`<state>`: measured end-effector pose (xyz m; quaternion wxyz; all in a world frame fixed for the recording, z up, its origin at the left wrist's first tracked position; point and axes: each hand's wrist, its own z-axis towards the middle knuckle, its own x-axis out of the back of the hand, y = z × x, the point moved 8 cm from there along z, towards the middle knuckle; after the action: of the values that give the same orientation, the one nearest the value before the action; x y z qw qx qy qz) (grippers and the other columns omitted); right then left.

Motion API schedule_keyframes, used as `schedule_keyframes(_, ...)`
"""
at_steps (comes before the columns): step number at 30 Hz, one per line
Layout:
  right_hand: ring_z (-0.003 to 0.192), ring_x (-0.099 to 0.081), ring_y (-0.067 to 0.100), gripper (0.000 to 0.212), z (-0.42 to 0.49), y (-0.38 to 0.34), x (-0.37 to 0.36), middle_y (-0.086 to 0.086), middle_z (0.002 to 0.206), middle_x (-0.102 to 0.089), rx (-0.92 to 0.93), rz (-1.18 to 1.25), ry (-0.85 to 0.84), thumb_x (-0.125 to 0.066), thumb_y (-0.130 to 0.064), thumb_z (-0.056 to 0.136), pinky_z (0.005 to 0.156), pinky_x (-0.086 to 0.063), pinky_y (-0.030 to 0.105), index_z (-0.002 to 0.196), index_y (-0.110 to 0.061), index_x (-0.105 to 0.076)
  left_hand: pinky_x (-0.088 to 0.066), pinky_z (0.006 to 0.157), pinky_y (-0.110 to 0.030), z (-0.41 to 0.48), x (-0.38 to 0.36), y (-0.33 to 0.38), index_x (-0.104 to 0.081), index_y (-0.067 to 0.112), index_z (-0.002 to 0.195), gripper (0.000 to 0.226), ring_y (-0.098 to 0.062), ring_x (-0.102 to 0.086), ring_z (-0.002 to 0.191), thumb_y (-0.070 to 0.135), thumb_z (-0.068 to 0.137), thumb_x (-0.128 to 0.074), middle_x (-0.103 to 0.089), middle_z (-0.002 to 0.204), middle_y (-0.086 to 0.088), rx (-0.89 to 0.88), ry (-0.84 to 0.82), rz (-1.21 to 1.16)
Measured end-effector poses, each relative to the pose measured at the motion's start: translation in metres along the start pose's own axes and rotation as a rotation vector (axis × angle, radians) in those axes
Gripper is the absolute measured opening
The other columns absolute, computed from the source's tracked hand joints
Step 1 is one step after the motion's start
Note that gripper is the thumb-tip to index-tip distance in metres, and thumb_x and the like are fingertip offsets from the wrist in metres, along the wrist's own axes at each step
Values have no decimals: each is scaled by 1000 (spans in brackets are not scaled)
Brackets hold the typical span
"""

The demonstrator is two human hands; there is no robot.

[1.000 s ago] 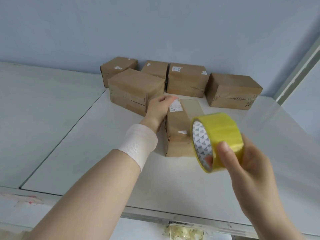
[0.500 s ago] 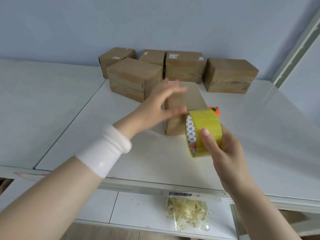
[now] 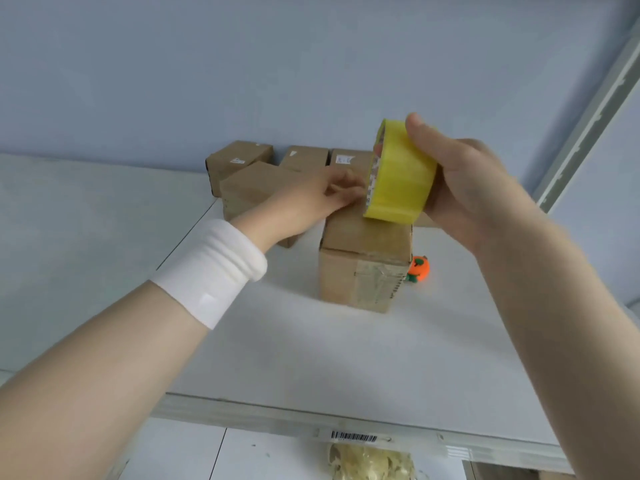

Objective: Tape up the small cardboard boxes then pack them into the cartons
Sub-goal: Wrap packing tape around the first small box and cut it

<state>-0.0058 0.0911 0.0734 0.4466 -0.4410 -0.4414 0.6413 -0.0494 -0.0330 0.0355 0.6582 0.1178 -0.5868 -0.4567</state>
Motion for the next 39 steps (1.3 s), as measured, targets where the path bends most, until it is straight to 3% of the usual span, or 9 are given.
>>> schedule_keyframes(3, 79, -71, 19, 44, 19, 9, 13, 0, 77, -74, -33, -164, 112, -52, -40, 93, 80, -56, 40, 69, -10, -73, -30, 112, -30, -2, -14, -7, -34, 14, 143, 63, -8, -35, 135, 40, 88, -55, -39, 147, 3, -12, -144, -83)
schedule_keyframes(6, 76, -71, 17, 43, 27, 14, 26, -3, 72, -74, -29, -241, 238, -46, -47, 94, 81, -55, 38, 76, -15, -67, -17, 112, -13, -7, -30, -23, -15, 17, 149, 96, 0, -22, 135, 41, 74, -70, -25, 150, 8, -57, -192, -20)
schedule_keyframes(8, 72, -70, 14, 39, 29, 19, 22, -5, 70, -73, -1, -251, 235, -46, -46, 95, 79, -55, 35, 78, -16, -66, -21, 106, -6, -7, -35, -34, -18, 26, 148, 100, 5, -28, 126, 35, 70, -79, -31, 137, 14, -60, -131, -55)
schedule_keyframes(13, 77, -62, 3, 17, 13, 34, 11, -2, 91, -71, 146, -430, 207, -50, -30, 96, 66, -42, 15, 96, -16, -61, -28, 107, -20, -5, -36, -37, -23, 77, 115, 83, 7, -36, 122, 54, 55, -75, -34, 121, 31, -50, -22, -161)
schedule_keyframes(18, 74, -67, 15, 26, -29, 15, 3, 3, 80, -73, 282, -374, 215, -53, -37, 89, 62, -51, 23, 87, -13, -64, -30, 112, -32, -5, -36, -44, -24, 33, 145, 106, -2, -34, 129, 58, 54, -74, -34, 133, 12, -5, -59, -157)
schedule_keyframes(21, 60, -65, 7, 23, -61, 18, 2, -6, 66, -71, 293, -266, 165, -55, -41, 85, 53, -47, 16, 83, -19, -63, -27, 114, -35, -9, -39, -42, -24, 33, 145, 100, -5, -30, 132, 44, 62, -79, -32, 132, 10, -15, -58, -171)
schedule_keyframes(29, 86, -62, 12, 19, -87, 42, -2, -6, 89, -68, 402, -299, 63, -54, -41, 85, 77, -46, 23, 98, -28, -60, -27, 115, -35, -19, -43, -42, -20, 39, 144, 96, -5, -29, 136, 30, 68, -79, -27, 147, 6, -33, -61, -385)
schedule_keyframes(36, 66, -63, 15, 33, -48, 10, 4, -1, 68, -67, 411, -264, 164, -51, -41, 87, 63, -48, 22, 87, -9, -57, -23, 115, -36, -19, -37, -31, -53, 33, 113, 33, 6, -27, 135, 38, 80, -59, -44, 124, 37, -98, 232, -498)
schedule_keyframes(39, 63, -65, 12, 27, -13, 3, 10, -3, 65, -68, 336, -152, 186, -50, -33, 92, 60, -53, 25, 89, -7, -57, -36, 106, -38, -11, -42, -35, -59, 34, 94, 19, -9, -48, 123, 46, 80, -59, -58, 123, 7, 36, 324, -646)
